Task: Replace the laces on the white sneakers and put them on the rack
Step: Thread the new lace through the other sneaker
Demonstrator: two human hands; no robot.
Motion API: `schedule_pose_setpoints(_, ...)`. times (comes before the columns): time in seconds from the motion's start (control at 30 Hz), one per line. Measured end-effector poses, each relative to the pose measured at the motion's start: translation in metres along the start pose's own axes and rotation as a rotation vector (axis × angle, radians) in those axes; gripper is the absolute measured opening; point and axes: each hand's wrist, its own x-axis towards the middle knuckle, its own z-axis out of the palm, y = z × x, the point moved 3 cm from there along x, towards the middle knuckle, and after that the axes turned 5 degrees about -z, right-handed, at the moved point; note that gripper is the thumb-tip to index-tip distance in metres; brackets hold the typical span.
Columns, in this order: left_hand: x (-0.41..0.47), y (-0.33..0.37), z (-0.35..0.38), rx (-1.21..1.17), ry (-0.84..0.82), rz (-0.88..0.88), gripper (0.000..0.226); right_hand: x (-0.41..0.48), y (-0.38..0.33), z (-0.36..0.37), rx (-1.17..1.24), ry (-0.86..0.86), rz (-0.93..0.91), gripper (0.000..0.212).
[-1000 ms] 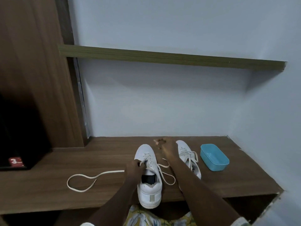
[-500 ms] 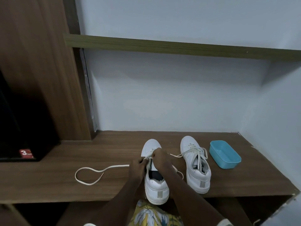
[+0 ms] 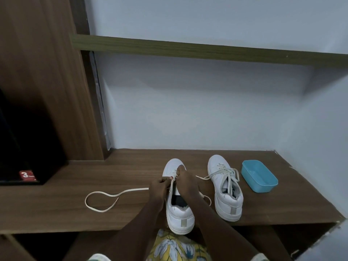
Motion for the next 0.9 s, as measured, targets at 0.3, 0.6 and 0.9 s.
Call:
schedule_pose_setpoints(0.3,0.001,-0.001,-0.003,-0.636,0.151,-0.24,0.033,-0.008,0.02,0.002,-0.079,-0.059,0.121,0.047)
schedule_pose_setpoints(0.6,-0.008,0.017,-0.008,0.407,0.053,0.118,0.019,-0.023,0.036,0.017,0.111,-0.132,0.324,0.07)
schedule_pose_setpoints(0.9,-0.002,0.008,-0.059,0.899,0.352,0.013,0.018,-0.024,0.031,0.021,0.042,-0.251,0.259,0.042)
